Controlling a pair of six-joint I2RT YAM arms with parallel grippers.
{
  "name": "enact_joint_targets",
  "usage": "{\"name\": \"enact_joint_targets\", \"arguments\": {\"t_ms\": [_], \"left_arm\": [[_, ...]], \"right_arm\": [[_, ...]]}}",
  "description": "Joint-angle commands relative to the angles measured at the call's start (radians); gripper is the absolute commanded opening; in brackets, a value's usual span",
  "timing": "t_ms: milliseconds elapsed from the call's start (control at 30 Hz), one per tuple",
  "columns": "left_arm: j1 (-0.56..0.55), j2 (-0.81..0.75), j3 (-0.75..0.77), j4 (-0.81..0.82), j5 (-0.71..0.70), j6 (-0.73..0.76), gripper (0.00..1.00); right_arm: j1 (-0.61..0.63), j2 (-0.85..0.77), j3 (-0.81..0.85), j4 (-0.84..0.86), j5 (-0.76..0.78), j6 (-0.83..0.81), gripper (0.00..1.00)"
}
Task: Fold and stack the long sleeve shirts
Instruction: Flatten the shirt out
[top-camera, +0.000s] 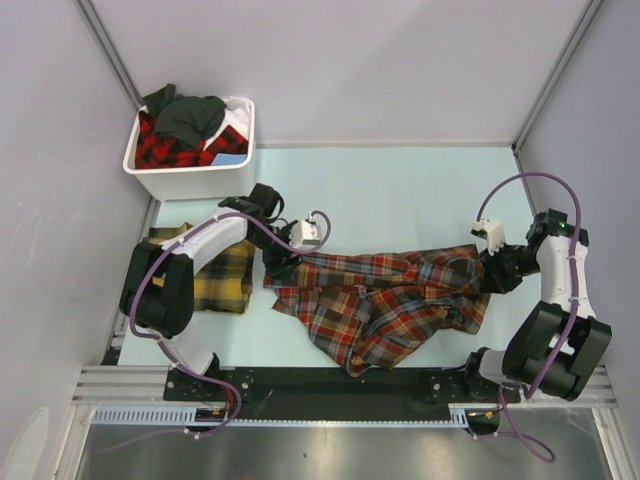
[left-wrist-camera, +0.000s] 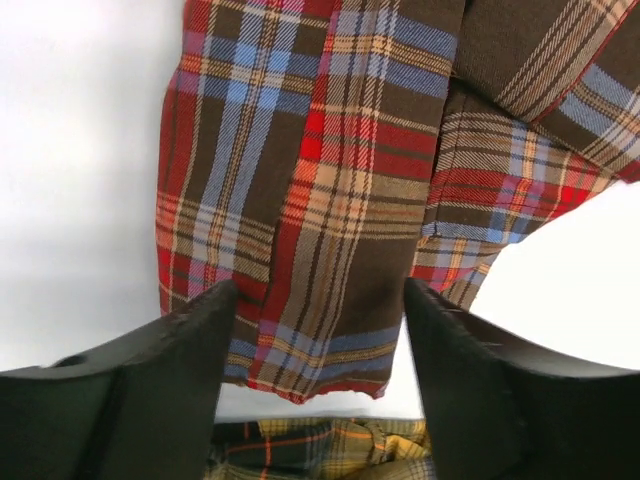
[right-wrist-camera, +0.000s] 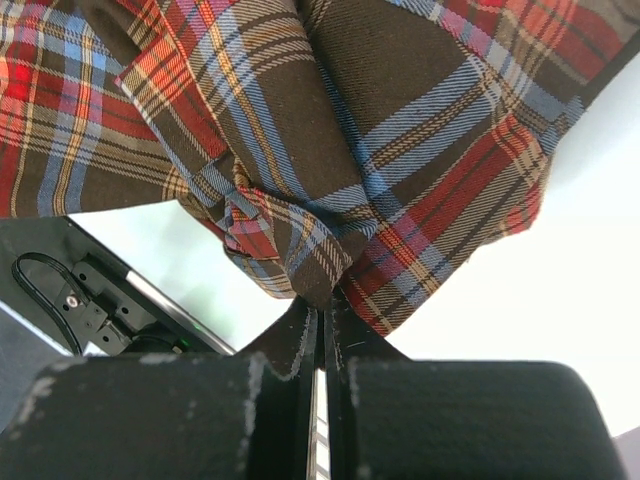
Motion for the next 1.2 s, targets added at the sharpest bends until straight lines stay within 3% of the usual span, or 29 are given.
{"name": "enact_joint_targets", "arguments": {"t_ms": [0, 33, 200, 233, 400, 567, 767, 933, 1100, 1167], "left_arm": [[-0.015, 0.018, 0.025, 0.008, -0.021, 0.05, 0.66], [-0.015, 0.021, 0.028, 0.02, -0.027, 0.048, 0.53], [-0.015, 0.016, 0.063, 0.025, -0.05, 0.056, 0.16], [-0.015, 0.011, 0.071, 0.011, -0.05, 0.058, 0.02], [-0.009, -0.038, 0.15, -0.074, -0.037, 0.07, 0.01], [0.02, -0.041, 0.295, -0.081, -0.077, 0.012, 0.01], [0.048, -0.033, 0.427, 0.106, -0.188, -0.178, 0.0], [0.048, -0.025, 0.511, 0.253, -0.346, -0.355, 0.0], [0.04, -0.067, 0.536, 0.414, -0.438, -0.404, 0.0], [0.008, -0.081, 0.522, 0.492, -0.502, -0.329, 0.0]], "right_arm": [[-0.008, 0.002, 0.057, -0.009, -0.025, -0.01, 0.0], [-0.008, 0.006, 0.06, -0.009, -0.025, -0.01, 0.0], [-0.009, 0.026, 0.087, -0.011, -0.032, -0.005, 0.0], [-0.009, 0.032, 0.093, -0.011, -0.035, -0.002, 0.0], [-0.011, 0.065, 0.15, 0.011, -0.068, 0.042, 0.0], [-0.015, 0.153, 0.338, 0.092, -0.114, 0.191, 0.0], [-0.029, 0.293, 0.65, 0.231, -0.215, 0.438, 0.0], [-0.029, 0.358, 0.814, 0.403, -0.243, 0.669, 0.0], [-0.031, 0.399, 0.993, 0.494, -0.247, 0.82, 0.0], [-0.035, 0.399, 1.023, 0.547, -0.252, 0.855, 0.0]]}}
